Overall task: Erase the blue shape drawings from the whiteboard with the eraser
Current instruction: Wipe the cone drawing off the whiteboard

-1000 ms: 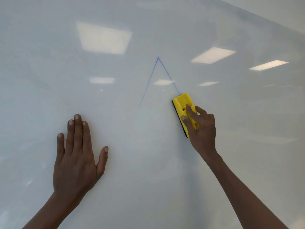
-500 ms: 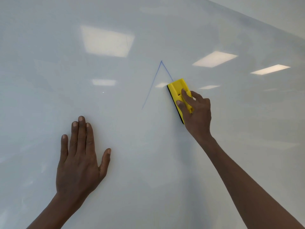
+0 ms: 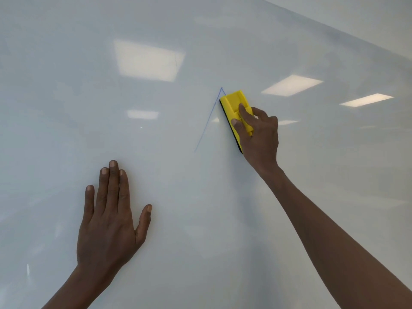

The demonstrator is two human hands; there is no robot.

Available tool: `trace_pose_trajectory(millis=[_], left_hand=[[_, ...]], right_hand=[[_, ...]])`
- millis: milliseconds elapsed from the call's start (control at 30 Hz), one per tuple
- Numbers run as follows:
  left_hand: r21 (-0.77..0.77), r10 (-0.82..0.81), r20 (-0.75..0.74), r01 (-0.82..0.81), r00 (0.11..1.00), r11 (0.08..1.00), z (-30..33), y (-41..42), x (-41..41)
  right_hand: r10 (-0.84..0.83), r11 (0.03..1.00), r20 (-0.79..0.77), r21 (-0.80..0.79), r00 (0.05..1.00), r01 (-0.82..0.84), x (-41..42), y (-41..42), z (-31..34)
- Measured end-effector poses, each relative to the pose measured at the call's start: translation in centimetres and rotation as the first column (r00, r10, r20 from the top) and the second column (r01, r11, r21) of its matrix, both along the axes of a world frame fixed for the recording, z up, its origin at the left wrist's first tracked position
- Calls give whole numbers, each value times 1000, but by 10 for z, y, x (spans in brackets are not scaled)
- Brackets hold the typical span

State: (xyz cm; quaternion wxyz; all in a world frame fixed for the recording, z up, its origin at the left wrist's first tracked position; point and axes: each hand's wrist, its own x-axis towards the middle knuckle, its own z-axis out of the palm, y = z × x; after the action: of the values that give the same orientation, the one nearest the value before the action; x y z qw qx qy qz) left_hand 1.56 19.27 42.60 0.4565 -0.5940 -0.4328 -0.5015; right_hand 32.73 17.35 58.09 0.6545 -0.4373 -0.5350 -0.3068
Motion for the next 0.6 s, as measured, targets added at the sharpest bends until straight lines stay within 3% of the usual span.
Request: trace_pose_trajectory(millis=[133, 367, 600], left_hand=[[-8, 5, -1, -5, 1000, 1000, 0, 0, 0], [-13, 17, -10, -17, 1000, 1000, 1, -1, 0], [-11, 29, -8, -29, 1000, 1000, 1, -5, 0]], right_hand=[[-9, 1000, 79, 5, 997, 9, 5, -1, -23], [-28, 999, -46, -18, 999, 27, 7, 2, 18], [-26, 1000, 98, -7, 995, 27, -13, -1, 13]])
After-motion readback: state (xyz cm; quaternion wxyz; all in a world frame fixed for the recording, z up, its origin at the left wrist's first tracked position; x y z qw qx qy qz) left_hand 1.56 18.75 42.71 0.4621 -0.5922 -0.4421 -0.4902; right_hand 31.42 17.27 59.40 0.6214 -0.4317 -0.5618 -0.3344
